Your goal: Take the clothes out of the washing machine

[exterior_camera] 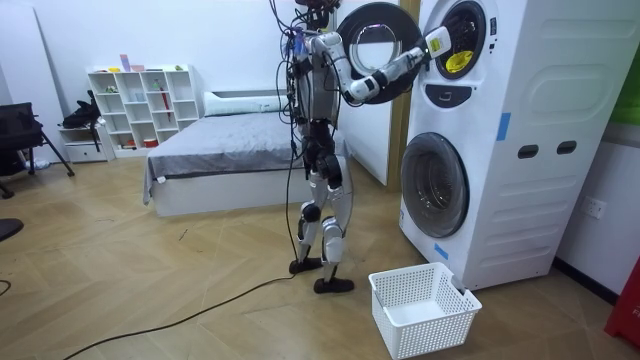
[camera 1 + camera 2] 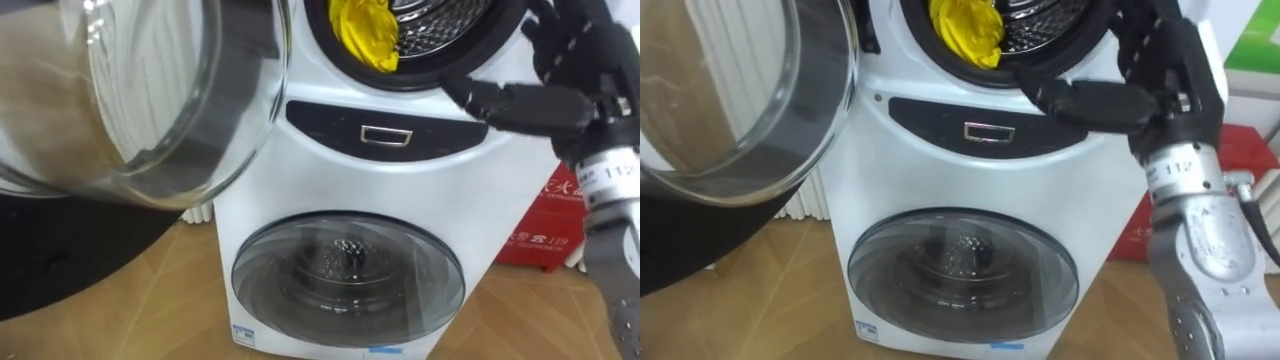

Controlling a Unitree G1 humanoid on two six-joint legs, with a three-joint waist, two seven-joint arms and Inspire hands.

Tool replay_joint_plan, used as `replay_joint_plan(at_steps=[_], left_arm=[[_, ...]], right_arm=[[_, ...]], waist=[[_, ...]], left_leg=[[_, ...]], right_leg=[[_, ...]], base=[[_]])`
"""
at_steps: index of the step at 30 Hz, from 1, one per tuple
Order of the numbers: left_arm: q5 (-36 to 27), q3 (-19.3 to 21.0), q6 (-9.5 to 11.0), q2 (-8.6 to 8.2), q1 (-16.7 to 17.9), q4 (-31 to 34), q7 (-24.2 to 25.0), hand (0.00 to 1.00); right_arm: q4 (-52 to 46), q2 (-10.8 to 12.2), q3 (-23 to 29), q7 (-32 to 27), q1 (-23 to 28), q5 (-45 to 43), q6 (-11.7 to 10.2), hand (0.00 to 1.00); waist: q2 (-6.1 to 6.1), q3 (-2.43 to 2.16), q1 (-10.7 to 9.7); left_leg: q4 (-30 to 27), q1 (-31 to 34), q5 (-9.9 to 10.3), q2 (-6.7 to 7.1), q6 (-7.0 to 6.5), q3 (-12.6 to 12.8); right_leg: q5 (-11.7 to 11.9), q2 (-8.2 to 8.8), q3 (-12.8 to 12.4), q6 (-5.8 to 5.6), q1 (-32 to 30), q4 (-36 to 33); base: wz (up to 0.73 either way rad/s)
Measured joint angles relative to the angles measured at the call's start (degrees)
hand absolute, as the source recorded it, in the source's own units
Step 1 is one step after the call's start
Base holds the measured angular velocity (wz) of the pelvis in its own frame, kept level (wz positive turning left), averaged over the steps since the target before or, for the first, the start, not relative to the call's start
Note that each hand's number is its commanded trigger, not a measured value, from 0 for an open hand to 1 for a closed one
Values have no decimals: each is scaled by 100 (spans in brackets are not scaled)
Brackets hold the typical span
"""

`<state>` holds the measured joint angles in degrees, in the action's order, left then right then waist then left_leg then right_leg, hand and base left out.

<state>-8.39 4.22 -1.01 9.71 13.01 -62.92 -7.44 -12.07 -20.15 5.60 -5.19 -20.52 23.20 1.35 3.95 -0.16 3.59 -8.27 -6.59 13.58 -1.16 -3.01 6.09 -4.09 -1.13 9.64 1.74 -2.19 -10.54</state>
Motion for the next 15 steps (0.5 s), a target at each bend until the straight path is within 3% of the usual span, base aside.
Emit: replay_joint_plan(at_steps=[5, 8, 10, 15], left_arm=[[185, 8, -156, 24, -3, 6, 0, 0], [179, 6, -209, 47, -8, 9, 1, 0], [180, 7, -278, 52, -18, 20, 0, 0], [235, 8, -398, 83, 20, 53, 0, 0]], right_arm=[[594, -1, -108, 84, -403, 386, 13, 0], [1221, -83, -306, 102, -727, 379, 13, 0], [1765, -278, -504, 117, -960, 508, 109, 0], [2287, -354, -666, 113, -1313, 716, 250, 0]], waist=[[76, 20, 21], [126, 62, 128], [149, 54, 161], [153, 54, 197]], left_leg=[[-35, -15, 0, 8, 0, -86], [-32, -27, 1, 5, 1, -86], [-34, -2, 1, 7, 1, -143], [-34, 26, 1, -13, 2, -168]], right_leg=[[0, 4, 111, 0, 113, 95], [0, 1, 116, 0, 122, 91], [0, 5, 153, 0, 121, 91], [0, 4, 168, 0, 113, 99]], base=[[10], [1], [10], [6]])
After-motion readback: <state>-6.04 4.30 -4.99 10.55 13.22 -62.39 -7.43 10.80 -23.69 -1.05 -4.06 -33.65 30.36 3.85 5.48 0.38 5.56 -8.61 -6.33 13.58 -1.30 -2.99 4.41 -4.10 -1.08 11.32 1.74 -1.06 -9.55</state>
